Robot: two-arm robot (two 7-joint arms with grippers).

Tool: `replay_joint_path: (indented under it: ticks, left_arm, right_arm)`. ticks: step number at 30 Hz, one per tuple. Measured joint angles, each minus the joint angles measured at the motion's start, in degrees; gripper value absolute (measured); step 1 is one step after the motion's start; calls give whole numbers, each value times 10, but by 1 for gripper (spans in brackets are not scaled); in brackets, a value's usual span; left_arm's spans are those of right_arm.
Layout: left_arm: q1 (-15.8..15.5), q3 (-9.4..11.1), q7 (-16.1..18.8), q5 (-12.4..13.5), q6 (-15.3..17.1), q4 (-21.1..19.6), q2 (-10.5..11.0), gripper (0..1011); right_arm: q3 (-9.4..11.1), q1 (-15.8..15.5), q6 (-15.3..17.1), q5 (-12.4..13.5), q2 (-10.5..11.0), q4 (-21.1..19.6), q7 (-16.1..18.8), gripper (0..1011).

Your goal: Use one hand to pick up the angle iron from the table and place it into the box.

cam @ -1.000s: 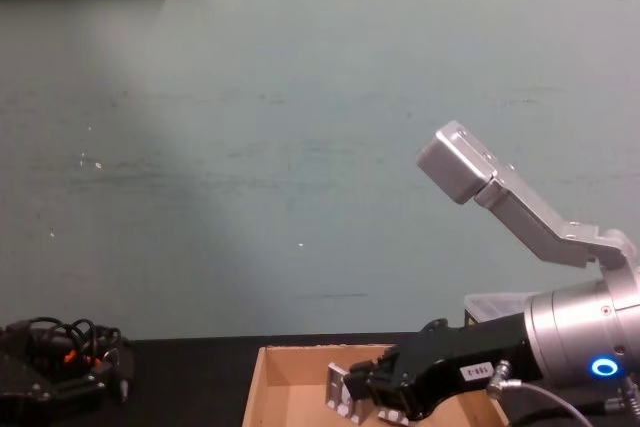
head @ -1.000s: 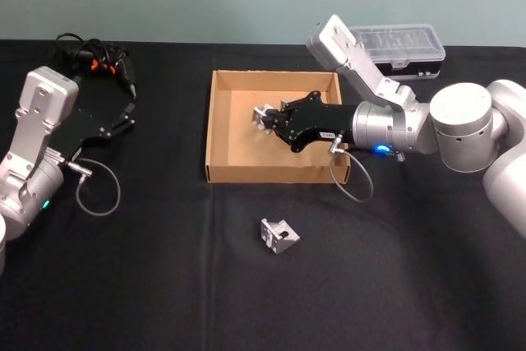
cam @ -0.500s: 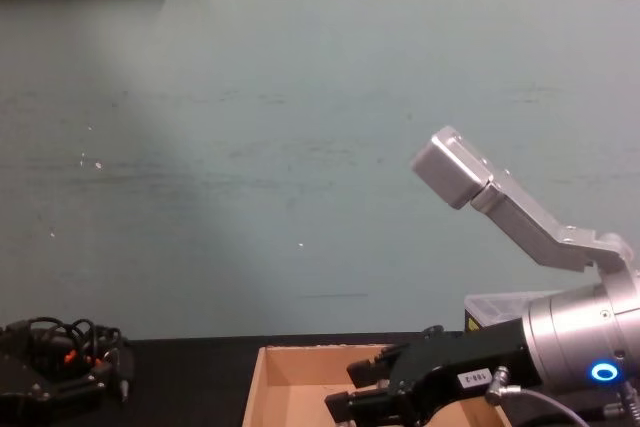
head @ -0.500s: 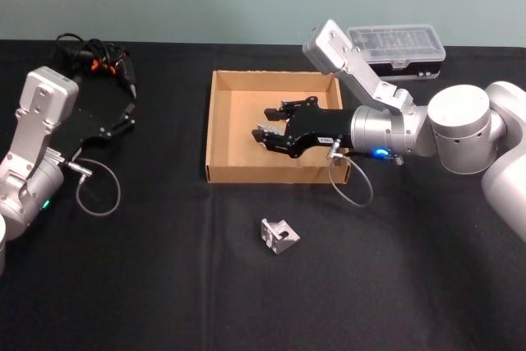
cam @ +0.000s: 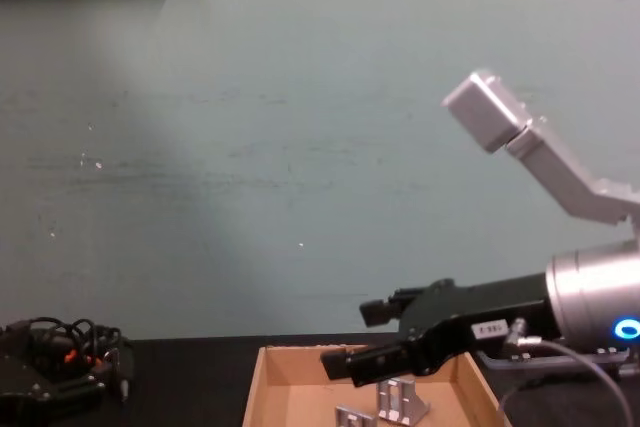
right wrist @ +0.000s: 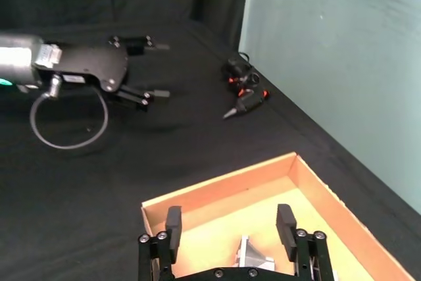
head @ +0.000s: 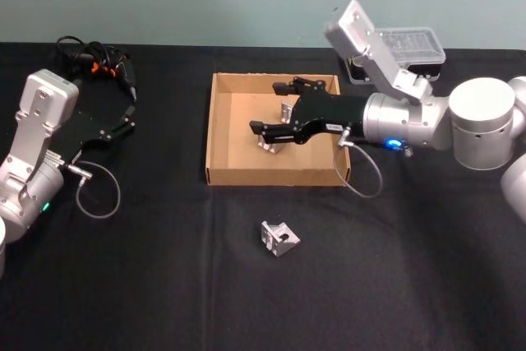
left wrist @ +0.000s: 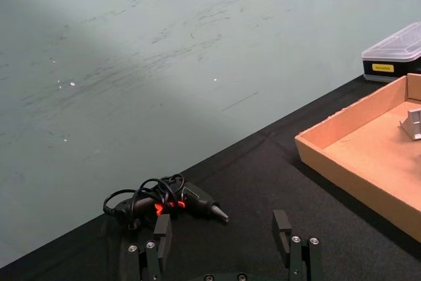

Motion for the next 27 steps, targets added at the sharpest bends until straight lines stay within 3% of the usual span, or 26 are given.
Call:
replay_joint_path:
  ticks: [5, 15, 27]
  left_arm:
    - [0, 0, 0, 0, 0, 0, 0, 1000]
    - [0, 0, 0, 0, 0, 0, 0, 1000]
    - [0, 0, 0, 0, 0, 0, 0, 1000]
  right_arm:
    - [6, -4, 5, 17, 23, -36, 17, 1003]
    - [7, -5, 13, 54, 74, -100, 64, 1002]
    - [-39, 14, 21, 75, 117, -133, 165, 1002]
